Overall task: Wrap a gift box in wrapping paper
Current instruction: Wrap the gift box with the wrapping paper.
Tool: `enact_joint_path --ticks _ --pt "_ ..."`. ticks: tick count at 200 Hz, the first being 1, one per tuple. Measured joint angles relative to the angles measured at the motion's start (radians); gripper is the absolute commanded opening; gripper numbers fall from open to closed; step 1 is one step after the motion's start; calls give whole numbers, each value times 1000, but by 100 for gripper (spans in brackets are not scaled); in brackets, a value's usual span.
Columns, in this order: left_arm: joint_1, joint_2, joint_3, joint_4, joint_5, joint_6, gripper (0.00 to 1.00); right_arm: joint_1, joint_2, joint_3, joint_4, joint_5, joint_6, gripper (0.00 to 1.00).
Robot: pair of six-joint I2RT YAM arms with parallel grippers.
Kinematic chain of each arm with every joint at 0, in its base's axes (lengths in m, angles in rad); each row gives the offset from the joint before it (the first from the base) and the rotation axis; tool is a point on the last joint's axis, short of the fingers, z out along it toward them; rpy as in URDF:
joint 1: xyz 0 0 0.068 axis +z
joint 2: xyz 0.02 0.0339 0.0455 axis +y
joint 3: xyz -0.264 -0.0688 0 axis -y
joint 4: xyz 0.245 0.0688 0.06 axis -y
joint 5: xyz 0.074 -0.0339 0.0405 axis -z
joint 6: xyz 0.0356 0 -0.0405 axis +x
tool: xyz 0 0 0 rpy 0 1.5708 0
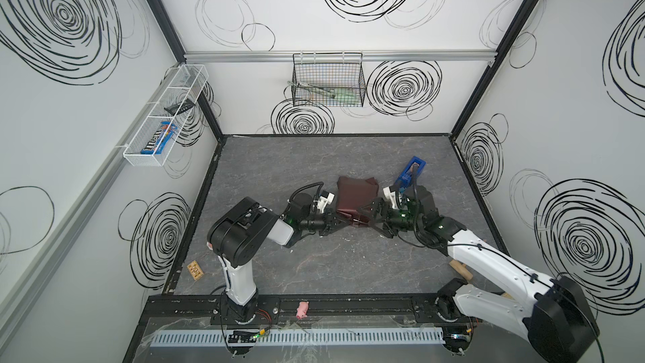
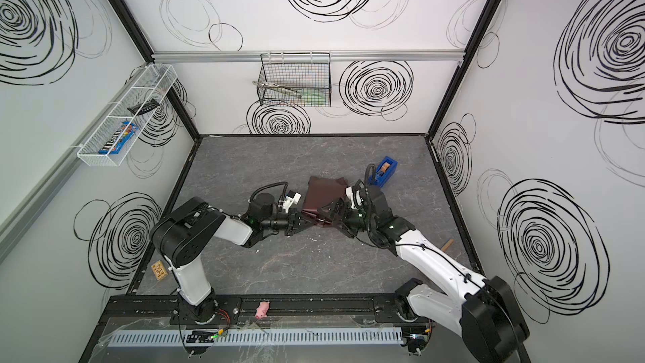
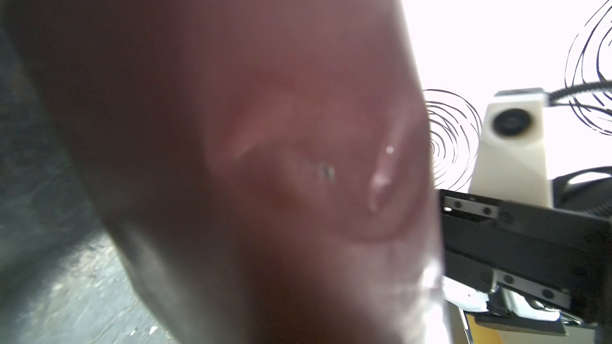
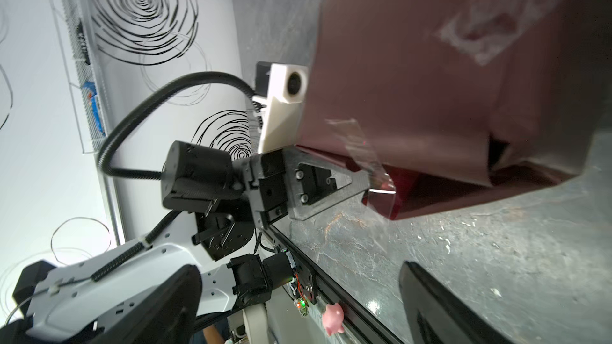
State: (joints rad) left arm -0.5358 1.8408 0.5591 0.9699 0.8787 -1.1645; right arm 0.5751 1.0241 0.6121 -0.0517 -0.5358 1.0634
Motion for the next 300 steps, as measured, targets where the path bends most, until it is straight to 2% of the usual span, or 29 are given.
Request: enact_joint_path --ticks 28,77,180,207,240,257,274,289,300 --pt "0 0 0 0 0 0 0 -30 -2 66 -19 -27 -85 97" --pt "-1 0 0 -3 0 2 0 -52 266 229 14 -146 -198 97" --pt "-1 0 3 -3 0 2 0 -89 475 325 -10 -199 -288 97" --pt "-1 0 3 -2 0 1 0 -91 436 360 -46 -182 -322 97" --pt "-1 0 3 -2 0 0 0 -77 231 257 -39 -162 -325 100" --pt "-1 0 3 -2 0 0 0 -37 123 163 -29 -148 -315 91" --pt "-1 0 3 -2 0 0 0 20 55 68 -9 -128 -294 74" --pt "-1 0 3 -2 -1 0 0 78 11 -24 35 -103 -269 53" --pt "-1 0 3 -2 0 0 0 109 -7 -83 65 -88 -241 48"
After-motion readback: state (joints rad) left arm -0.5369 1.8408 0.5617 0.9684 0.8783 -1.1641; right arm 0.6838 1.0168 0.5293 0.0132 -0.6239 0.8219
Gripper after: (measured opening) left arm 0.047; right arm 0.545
